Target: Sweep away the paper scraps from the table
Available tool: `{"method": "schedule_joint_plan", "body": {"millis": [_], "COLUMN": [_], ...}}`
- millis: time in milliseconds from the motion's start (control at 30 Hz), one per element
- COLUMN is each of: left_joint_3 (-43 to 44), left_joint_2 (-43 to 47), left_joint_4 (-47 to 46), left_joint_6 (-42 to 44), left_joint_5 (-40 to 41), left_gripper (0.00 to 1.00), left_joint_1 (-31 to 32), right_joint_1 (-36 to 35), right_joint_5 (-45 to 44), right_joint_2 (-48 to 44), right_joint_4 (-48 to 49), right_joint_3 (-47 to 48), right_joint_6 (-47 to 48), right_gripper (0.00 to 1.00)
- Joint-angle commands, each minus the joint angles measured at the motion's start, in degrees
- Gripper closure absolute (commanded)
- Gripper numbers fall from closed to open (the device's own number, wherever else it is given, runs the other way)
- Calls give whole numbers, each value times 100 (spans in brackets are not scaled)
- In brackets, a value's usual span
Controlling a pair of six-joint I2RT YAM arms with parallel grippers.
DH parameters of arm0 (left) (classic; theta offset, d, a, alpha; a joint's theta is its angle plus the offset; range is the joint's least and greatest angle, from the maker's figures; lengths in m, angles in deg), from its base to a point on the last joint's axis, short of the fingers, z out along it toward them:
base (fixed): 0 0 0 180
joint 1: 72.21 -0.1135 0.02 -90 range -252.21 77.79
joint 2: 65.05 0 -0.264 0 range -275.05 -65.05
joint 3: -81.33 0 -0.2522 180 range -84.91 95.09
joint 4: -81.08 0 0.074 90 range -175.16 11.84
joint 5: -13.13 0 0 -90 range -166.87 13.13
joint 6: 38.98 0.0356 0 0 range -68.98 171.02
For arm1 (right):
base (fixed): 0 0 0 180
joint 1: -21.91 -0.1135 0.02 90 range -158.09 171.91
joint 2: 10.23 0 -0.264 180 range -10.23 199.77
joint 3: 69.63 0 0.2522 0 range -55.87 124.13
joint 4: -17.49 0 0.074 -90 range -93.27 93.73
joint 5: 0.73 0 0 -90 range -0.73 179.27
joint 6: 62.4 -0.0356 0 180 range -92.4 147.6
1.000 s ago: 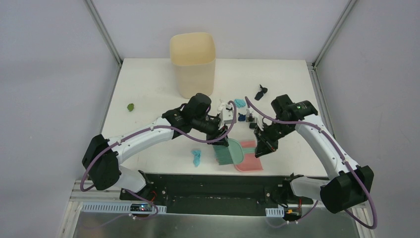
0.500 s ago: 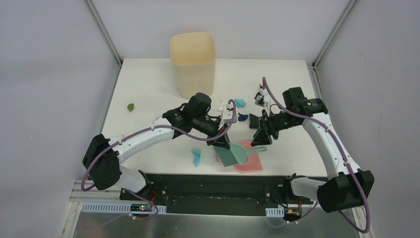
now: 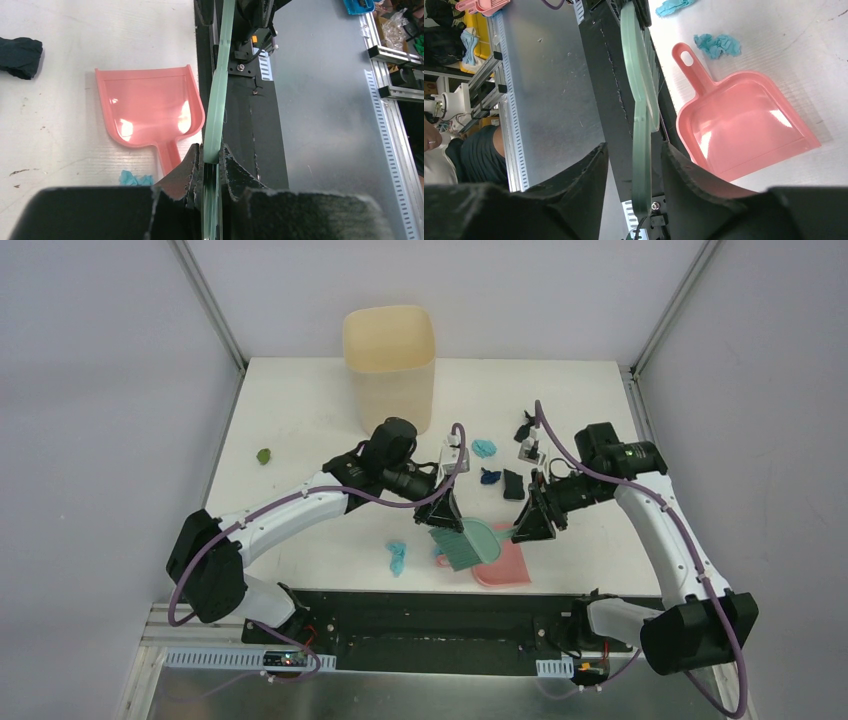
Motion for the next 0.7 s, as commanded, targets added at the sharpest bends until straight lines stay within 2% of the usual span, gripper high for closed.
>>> {"method": "schedule_joint_plan", "body": {"millis": [0, 167, 367, 533, 667], "left_joint_3": [103, 96, 21, 23, 38], "left_joint_2": [-18, 1, 63, 47, 38], "left_joint_4": [-220, -241, -555, -567, -537], "left_joint_6": [-63, -95, -287, -291, -293], "left_joint_5": [-285, -270, -420, -448, -443], "left_gripper": [100, 100, 100, 100, 100], "left_joint_1": [-26, -27, -94, -115, -114], "right_joint_1": [25, 32, 21, 27, 31], "right_joint_5": [267, 303, 254, 280, 301], "right_joint_2": [-295, -306, -346, -343, -350], "right_joint_4": [-14, 53, 149, 255, 250], "right_joint_3": [4, 10, -119, -154, -144], "right_joint_6": [150, 35, -25, -135, -132], "right_gripper": [58, 68, 66, 80, 80]}}
